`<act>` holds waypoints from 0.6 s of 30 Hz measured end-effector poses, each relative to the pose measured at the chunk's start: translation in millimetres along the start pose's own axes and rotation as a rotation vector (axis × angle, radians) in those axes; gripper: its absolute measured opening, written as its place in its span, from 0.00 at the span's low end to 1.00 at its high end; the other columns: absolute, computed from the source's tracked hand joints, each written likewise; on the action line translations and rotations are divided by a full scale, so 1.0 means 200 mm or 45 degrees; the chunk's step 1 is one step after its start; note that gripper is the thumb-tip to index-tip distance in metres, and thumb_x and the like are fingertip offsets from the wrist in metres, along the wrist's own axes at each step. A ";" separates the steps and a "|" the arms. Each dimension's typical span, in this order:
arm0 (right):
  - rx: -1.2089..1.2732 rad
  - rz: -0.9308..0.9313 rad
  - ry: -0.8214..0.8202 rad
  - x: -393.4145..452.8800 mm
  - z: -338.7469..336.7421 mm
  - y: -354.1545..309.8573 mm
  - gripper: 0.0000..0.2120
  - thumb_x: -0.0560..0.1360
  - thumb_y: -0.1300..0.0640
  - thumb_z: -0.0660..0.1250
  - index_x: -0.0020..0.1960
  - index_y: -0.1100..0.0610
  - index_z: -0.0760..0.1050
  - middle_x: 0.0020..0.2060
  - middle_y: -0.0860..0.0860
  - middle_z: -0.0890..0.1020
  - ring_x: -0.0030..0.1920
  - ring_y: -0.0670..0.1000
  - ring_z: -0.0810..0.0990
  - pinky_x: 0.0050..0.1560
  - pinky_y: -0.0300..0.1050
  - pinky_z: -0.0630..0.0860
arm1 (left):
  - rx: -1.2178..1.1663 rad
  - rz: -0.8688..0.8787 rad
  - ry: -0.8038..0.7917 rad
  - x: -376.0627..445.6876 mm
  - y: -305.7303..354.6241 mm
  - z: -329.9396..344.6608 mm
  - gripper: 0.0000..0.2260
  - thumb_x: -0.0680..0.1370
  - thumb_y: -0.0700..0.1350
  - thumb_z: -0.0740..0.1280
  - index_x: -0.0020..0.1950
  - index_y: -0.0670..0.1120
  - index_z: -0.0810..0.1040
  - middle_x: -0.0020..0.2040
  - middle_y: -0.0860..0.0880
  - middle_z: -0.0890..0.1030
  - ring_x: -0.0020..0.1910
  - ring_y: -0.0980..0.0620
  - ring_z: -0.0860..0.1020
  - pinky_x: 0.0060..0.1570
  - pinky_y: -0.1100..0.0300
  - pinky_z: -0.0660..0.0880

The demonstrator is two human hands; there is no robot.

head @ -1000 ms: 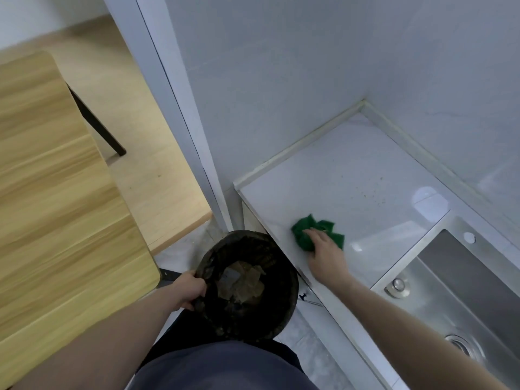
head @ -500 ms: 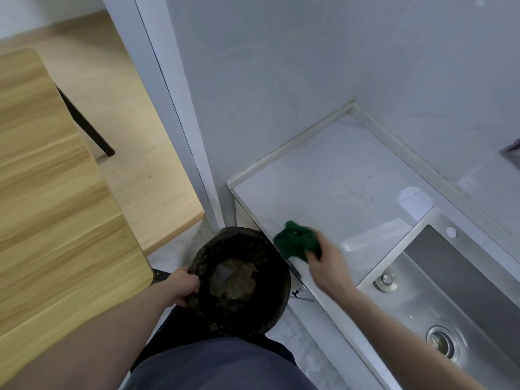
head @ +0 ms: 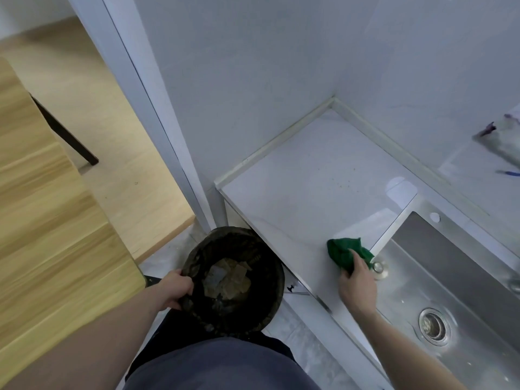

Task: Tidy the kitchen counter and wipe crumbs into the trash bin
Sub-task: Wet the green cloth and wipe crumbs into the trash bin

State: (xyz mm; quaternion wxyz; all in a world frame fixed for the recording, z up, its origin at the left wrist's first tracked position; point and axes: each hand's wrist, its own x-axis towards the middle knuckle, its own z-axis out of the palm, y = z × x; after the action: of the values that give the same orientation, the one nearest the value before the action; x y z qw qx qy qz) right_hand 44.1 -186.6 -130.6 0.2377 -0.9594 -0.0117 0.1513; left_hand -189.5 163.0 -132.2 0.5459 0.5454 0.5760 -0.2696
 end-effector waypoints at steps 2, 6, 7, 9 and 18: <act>0.079 0.046 0.038 -0.11 0.09 -0.04 0.31 0.74 0.65 0.63 0.75 0.48 0.69 0.70 0.51 0.76 0.63 0.61 0.79 0.59 0.55 0.77 | 0.013 -0.003 -0.003 0.00 0.00 0.00 0.22 0.72 0.28 0.59 0.64 0.43 0.73 0.57 0.38 0.78 0.53 0.36 0.80 0.45 0.39 0.84; 0.243 0.069 0.027 -0.26 0.26 -0.22 0.32 0.75 0.66 0.63 0.77 0.49 0.67 0.76 0.48 0.69 0.74 0.56 0.70 0.70 0.58 0.71 | 0.012 -0.007 -0.010 0.00 0.00 0.01 0.22 0.72 0.28 0.59 0.65 0.43 0.72 0.57 0.38 0.78 0.53 0.36 0.80 0.44 0.40 0.84; 0.245 0.027 0.000 -0.28 0.29 -0.27 0.31 0.75 0.66 0.63 0.77 0.49 0.67 0.77 0.47 0.68 0.75 0.54 0.68 0.72 0.57 0.71 | 0.021 -0.007 -0.010 0.00 0.00 0.01 0.22 0.72 0.28 0.59 0.65 0.42 0.72 0.57 0.38 0.78 0.53 0.36 0.80 0.44 0.40 0.84; 0.218 -0.119 -0.110 -0.32 0.35 -0.36 0.30 0.76 0.65 0.65 0.76 0.47 0.68 0.77 0.45 0.69 0.76 0.51 0.67 0.74 0.52 0.68 | 0.036 -0.008 -0.008 0.00 -0.01 0.01 0.23 0.72 0.29 0.59 0.65 0.42 0.72 0.57 0.37 0.78 0.53 0.36 0.81 0.45 0.39 0.84; 0.442 -0.477 -0.586 -0.43 0.44 -0.58 0.28 0.77 0.63 0.63 0.71 0.39 0.71 0.62 0.37 0.80 0.63 0.40 0.77 0.68 0.41 0.74 | 0.046 -0.012 -0.003 0.00 -0.02 0.01 0.21 0.73 0.30 0.60 0.65 0.41 0.73 0.57 0.37 0.80 0.50 0.35 0.83 0.46 0.36 0.83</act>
State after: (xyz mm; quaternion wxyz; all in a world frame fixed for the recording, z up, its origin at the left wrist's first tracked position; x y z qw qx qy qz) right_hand -58.0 -53.2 -126.6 0.4124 -0.8265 -0.2152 0.3171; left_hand -192.8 159.3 -134.7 0.5353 0.5523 0.5730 -0.2831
